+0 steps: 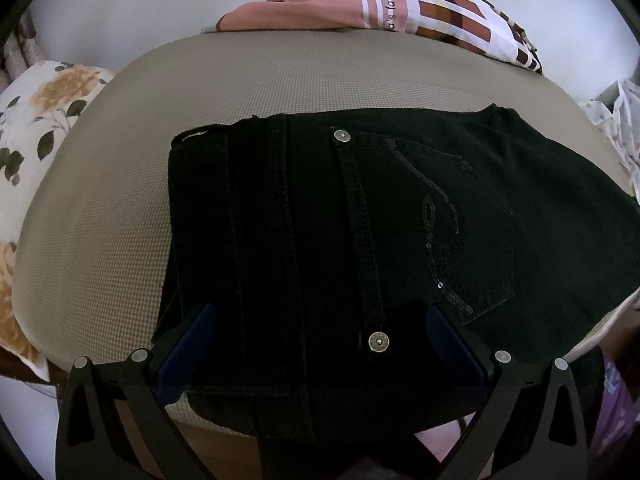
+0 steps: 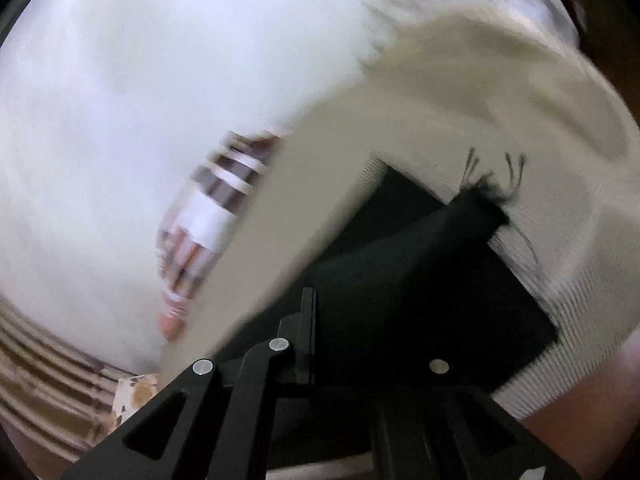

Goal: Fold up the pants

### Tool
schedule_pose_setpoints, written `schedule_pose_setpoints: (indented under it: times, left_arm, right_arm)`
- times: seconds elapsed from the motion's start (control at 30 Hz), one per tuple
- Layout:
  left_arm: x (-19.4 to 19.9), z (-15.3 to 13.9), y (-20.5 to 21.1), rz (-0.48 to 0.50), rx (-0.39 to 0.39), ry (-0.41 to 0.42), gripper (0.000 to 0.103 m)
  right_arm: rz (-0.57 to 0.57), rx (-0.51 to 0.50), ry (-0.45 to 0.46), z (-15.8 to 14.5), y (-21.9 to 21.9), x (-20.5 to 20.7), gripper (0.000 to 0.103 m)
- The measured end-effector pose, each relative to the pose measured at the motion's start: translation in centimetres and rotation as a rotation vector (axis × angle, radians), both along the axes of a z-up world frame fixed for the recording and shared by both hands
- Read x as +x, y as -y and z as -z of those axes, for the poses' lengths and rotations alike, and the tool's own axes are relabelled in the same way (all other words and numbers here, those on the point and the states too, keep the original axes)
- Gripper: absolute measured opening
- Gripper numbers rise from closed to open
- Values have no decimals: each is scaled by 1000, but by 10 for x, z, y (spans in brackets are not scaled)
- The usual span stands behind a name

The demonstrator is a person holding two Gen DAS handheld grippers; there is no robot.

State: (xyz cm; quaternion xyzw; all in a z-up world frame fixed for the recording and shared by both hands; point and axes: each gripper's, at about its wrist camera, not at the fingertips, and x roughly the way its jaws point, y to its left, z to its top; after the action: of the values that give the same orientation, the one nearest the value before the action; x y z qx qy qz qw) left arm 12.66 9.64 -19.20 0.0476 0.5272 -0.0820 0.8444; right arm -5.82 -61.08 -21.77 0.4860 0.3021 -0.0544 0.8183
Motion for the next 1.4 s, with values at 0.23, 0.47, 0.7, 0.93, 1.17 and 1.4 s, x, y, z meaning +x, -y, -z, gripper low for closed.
schedule_pose_setpoints:
  times: [0.23,0.47,0.7,0.93,1.17,1.4]
  left_arm:
    - [0,-1,0,1,0,-5,103]
    - [1,-1,1,-3,1,0,103]
    - [1,0,1,1,5,10,103]
    - [0,1,3,3,7,15,103]
    - [3,3,3,-3,4,36,103]
    - [7,2,4,-5,5,28,103]
  right_arm:
    - [3,352,136,55,17,-18,44]
    - [-42,349,116,48,31,7,66]
    - [-34,207,-67,26,25,36,8]
    - [-19,252,265,-10,37,36,6]
    - [59,118,60,28,50,7,6]
    - [69,265,107,43,56,-17,14]
